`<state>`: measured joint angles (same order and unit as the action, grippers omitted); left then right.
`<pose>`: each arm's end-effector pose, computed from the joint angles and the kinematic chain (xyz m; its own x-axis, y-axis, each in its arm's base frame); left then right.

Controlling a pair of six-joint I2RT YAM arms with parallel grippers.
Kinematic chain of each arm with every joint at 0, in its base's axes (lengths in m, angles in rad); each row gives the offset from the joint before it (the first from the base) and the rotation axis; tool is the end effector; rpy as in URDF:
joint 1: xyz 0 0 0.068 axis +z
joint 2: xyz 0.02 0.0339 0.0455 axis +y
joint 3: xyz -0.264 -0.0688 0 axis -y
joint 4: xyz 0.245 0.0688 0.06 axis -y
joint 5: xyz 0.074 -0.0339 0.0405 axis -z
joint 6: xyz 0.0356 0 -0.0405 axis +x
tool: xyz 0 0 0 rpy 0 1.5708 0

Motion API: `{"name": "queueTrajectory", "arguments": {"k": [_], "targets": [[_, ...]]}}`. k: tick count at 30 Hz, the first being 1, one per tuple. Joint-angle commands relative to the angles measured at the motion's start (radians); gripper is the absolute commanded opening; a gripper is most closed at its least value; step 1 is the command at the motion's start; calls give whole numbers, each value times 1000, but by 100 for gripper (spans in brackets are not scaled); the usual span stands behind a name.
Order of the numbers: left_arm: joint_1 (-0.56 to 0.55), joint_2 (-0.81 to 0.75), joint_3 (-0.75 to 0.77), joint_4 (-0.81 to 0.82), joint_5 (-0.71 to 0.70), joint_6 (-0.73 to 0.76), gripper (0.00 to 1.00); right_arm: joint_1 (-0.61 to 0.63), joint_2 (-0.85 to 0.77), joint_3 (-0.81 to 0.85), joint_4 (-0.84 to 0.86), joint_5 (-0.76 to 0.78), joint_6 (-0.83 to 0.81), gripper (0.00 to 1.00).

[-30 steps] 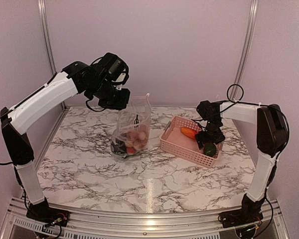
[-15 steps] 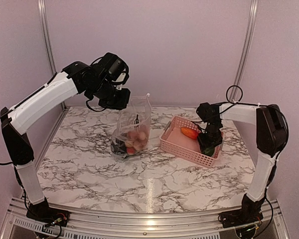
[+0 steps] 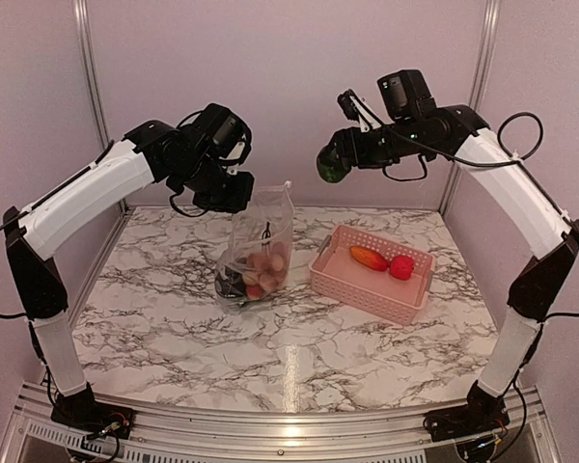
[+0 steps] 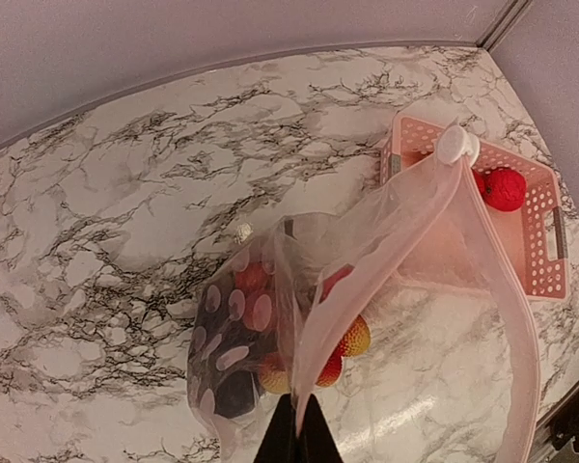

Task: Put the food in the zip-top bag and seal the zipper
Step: Pick up the fake fruit from the bin, then place the fake fruit in the zipper food storage bag.

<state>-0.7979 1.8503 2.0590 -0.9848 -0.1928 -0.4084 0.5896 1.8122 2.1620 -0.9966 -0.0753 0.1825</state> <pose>0.2827 -0.2800 0.4004 -0.6900 0.1492 -0.7083 0.3630 0.9179 -0.1602 0.3144 0.2136 0.4442 -0.6023 -0.1852 -0.7765 -0.5034 0.8430 0.1894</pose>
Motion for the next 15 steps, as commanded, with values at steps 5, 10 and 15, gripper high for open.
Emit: {"name": "queueTrajectory", "arguments": {"k": [5, 10, 15], "targets": [[20, 14, -10, 14, -20, -28, 0, 36, -174, -366, 600, -455, 311, 52], [29, 1, -27, 36, 5, -41, 0, 129, -130, -349, 623, -473, 257, 53], [44, -16, -29, 52, 24, -46, 0, 195, -32, -274, 570, -415, 159, 59]]}}
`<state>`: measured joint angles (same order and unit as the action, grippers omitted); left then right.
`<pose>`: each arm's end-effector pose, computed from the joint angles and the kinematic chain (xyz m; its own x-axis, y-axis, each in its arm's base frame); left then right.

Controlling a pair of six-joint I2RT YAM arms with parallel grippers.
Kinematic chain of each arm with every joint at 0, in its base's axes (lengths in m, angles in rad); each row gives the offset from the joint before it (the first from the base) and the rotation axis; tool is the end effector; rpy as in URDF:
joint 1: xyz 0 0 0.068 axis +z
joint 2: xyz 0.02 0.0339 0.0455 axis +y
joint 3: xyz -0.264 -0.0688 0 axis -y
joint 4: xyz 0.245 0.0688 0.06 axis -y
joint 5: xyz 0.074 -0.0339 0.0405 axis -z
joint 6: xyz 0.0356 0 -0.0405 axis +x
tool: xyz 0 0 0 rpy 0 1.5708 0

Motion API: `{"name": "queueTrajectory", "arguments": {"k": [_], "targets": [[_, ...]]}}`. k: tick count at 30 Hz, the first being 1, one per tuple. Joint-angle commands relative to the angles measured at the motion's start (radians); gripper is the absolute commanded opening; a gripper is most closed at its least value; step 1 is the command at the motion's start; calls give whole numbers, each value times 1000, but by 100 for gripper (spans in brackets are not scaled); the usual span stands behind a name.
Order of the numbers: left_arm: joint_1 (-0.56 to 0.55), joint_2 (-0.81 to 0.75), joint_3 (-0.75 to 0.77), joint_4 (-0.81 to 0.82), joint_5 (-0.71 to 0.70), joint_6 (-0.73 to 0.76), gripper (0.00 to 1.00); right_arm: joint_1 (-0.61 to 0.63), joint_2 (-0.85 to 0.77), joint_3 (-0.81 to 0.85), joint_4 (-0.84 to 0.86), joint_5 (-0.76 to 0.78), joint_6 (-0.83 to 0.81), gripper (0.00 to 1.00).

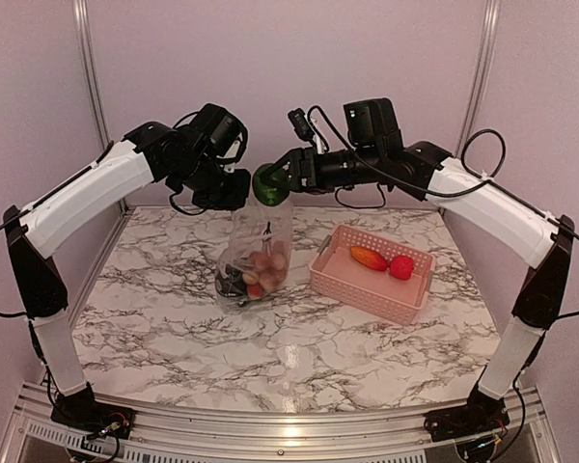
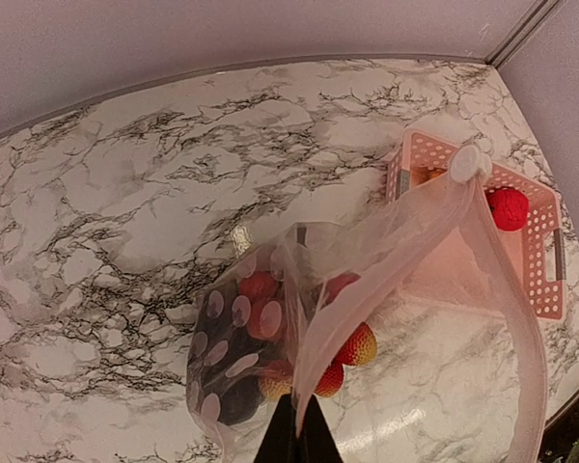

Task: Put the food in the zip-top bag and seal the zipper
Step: Place the fake fruit in the zipper food storage bag, then pick up the fake fruit from the bin.

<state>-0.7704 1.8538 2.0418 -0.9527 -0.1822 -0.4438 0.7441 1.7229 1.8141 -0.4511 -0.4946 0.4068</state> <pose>0.2929 -0.2752 0.3963 -0.7025 0.0933 -0.7055 0.3205 0.9266 -0.1965 0.2807 0.2814 0.4194 -0.6032 -0.0819 -0.7934 -0.7451 0.4127 0.5239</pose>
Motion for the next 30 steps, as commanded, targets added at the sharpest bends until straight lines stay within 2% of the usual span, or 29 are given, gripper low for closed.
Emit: {"name": "queueTrajectory", "arguments": {"k": [1, 4, 8, 15, 21, 25, 30], "targets": [[21, -23, -12, 23, 15, -12, 0, 45, 75, 92, 4, 28, -82, 66], [30, -33, -16, 22, 18, -13, 0, 59, 99, 143, -63, 114, -136, 86], [38, -47, -38, 27, 20, -16, 0, 59, 37, 117, -58, 176, -170, 96], [43, -53, -58, 39, 31, -13, 0, 22, -83, 10, -80, 290, -228, 99], [52, -50, -58, 43, 42, -11, 0, -117, -156, -134, -117, 334, -205, 99], [54, -46, -61, 46, 57, -15, 0, -192, -156, -185, -226, 442, -176, 98], [56, -42, -62, 55, 70, -16, 0, -288, -152, -305, -295, 489, -131, 90]]}}
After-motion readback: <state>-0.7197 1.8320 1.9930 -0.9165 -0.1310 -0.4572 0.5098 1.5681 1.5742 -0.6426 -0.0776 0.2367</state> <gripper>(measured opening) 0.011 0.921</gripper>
